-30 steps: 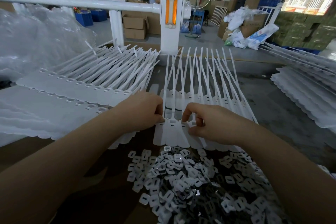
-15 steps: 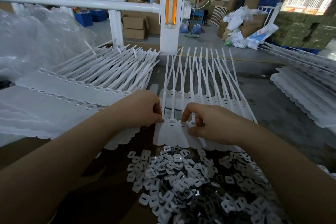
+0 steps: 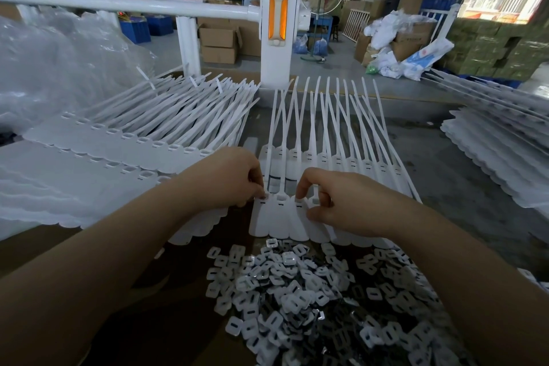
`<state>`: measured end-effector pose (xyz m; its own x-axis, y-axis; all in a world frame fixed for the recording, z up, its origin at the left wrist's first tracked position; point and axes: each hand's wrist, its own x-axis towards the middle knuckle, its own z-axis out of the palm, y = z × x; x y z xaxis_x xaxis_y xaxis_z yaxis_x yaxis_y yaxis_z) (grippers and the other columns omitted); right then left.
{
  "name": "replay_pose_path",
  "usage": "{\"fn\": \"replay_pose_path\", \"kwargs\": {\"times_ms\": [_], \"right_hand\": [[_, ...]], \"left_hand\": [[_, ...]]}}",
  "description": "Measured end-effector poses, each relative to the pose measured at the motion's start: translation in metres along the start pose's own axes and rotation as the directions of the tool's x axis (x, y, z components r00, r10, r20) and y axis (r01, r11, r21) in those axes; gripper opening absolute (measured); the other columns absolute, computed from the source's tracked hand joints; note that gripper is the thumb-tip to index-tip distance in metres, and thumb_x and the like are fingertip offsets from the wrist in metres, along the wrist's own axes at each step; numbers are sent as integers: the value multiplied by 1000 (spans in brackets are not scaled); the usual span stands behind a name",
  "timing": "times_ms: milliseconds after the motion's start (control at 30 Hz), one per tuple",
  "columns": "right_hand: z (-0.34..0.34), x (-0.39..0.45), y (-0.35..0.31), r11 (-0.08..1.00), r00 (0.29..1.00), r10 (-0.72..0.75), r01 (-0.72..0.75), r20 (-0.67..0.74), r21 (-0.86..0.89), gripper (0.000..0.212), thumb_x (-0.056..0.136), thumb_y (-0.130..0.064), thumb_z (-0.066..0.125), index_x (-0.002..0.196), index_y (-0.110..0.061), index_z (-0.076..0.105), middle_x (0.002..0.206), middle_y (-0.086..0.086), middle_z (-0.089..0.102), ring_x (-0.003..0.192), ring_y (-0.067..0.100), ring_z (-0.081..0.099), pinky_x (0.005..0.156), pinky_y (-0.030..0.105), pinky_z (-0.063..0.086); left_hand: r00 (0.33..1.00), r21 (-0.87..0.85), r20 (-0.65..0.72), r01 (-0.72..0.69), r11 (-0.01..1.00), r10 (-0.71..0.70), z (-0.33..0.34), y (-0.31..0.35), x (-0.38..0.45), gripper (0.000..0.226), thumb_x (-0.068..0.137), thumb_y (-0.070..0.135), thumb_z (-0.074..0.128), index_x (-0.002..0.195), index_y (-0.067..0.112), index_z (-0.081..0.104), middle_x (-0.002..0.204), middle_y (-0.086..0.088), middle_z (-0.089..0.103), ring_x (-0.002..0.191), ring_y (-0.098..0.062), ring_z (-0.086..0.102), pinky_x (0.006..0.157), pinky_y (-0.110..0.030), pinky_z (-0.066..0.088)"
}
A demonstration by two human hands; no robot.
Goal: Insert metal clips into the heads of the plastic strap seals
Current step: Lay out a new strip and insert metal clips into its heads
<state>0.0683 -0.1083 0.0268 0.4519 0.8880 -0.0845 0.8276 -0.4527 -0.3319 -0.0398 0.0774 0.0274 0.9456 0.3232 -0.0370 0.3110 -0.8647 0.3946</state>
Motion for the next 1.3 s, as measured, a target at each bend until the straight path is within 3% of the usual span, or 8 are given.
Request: {"fn": "replay_pose_path", "kwargs": {"times_ms": [333,600,700,800,967,1033,1167,1300], "right_hand": [[1,0,0,1000,1000,8,-8,4,-2,23,91,-32,63,106,-42,49,78,-15,48,70,1,48,64,27,43],[1,-2,-1,1000,1000,6,-6,4,0,23,90,-31,62,106,-41,49,77,-15,48,68,2,48,62,27,43],[1,-1,-2,1000,1000,3,-3,9,-9,19,91,-32,61,103,-42,50,79,-16,46,69,0,47,62,25,40],[1,-1,-1,1000,1000,-1,1,8,-9,17,91,-33,60,102,-43,51,80,-16,47,70,0,47,61,24,38],[2,0,-1,1000,1000,12,-11,19,-9,17,91,-33,60,102,-43,51,78,-16,45,68,-1,45,60,23,36],[1,0,-2,1000,1000,12,-12,19,-16,17,91,-33,60,102,-43,51,78,-15,45,68,0,45,60,24,36],[1,1,-3,1000,1000,9,-8,16,-24,17,92,-33,60,103,-42,52,78,-15,46,67,-1,45,59,23,37],[1,1,-3,999,1000,12,-12,15,-30,17,92,-33,59,104,-42,51,78,-16,44,68,-1,44,59,23,37]], "left_hand": [[999,13,-33,5,1000,-5,0,6,-6,16,85,32,73,75,22,66,57,9,62,49,2,58,49,-11,37],[998,104,-40,51,993,-47,4,15,-10,17,92,34,64,93,17,66,86,3,63,78,-10,58,69,-22,44],[997,-13,26,72,997,-72,-1,14,-10,14,96,23,60,93,12,68,80,-2,69,71,-16,68,63,-23,52],[993,-111,118,45,993,-32,-14,8,-12,17,95,6,56,100,13,70,81,1,73,67,-6,71,65,-22,57],[932,251,351,-181,951,84,-27,8,-19,47,89,18,66,134,31,55,107,15,64,87,6,56,72,-14,41],[923,416,378,-237,878,71,-21,13,-23,52,92,23,61,141,31,46,125,8,55,98,-2,50,75,-18,35],[921,603,386,-286,745,42,-10,20,-30,49,97,25,47,145,25,38,130,-1,46,114,-20,50,93,-32,45],[918,649,396,-299,700,26,-11,19,-35,58,98,34,43,152,27,22,140,-1,39,129,-21,35,112,-42,26]]}}
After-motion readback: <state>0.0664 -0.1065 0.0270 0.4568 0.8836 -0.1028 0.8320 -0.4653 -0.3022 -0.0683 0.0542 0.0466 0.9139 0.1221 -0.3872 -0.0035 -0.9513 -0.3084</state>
